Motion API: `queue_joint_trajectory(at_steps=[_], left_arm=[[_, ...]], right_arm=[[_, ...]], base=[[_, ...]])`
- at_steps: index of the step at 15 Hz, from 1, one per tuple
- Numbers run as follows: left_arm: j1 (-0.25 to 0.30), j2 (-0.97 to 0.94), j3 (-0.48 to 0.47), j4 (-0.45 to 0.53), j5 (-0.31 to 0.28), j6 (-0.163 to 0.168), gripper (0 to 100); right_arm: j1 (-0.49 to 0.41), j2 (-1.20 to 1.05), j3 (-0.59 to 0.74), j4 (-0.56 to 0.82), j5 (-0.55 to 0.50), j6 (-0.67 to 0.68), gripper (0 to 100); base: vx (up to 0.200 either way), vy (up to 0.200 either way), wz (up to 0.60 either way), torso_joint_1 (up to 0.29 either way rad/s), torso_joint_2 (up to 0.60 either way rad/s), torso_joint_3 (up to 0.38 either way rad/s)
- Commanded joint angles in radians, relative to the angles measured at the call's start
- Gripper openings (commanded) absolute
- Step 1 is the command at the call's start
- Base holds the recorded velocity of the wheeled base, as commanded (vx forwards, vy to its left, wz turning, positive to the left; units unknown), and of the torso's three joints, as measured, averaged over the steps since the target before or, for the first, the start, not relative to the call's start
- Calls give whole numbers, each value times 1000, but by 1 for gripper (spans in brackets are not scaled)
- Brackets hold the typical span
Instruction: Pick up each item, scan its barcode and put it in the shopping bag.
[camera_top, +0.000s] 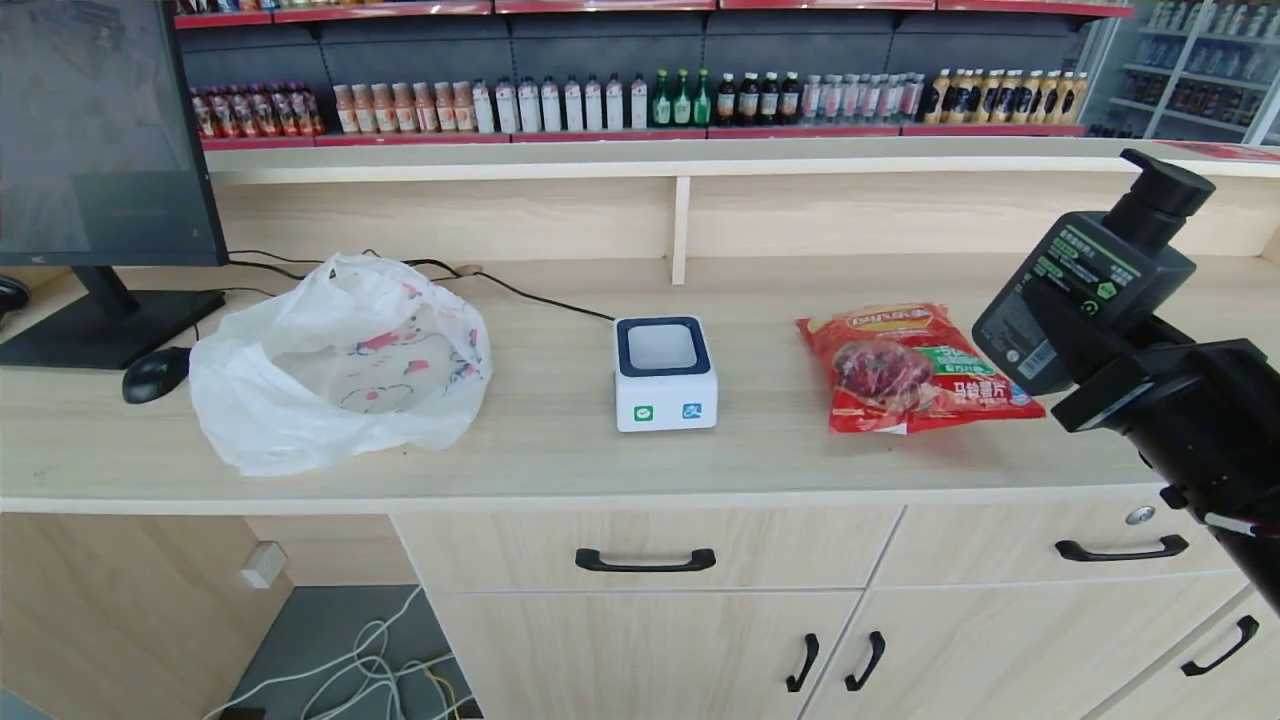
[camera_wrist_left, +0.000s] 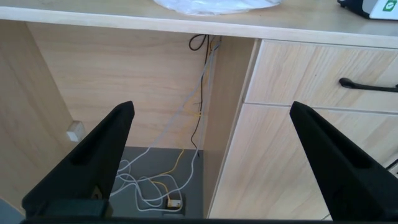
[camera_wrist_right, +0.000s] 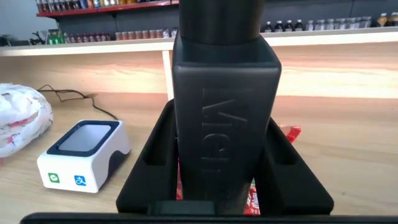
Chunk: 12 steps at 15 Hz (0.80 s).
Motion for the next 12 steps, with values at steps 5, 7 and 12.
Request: queue_joint_trajectory(at_steps=[5, 7, 12], left_arm=[[0, 0, 0, 0, 0, -1, 100], [0, 0, 0, 0, 0, -1, 100], [0, 0, 0, 0, 0, -1, 100]], right_arm=[[2, 35, -32, 3, 0, 3, 0], [2, 36, -36, 3, 0, 10, 0], [2, 38, -41, 3, 0, 11, 0]], base=[[-80, 0, 0, -6, -1, 2], [0, 0, 0, 0, 0, 0], [0, 200, 0, 12, 5, 3]])
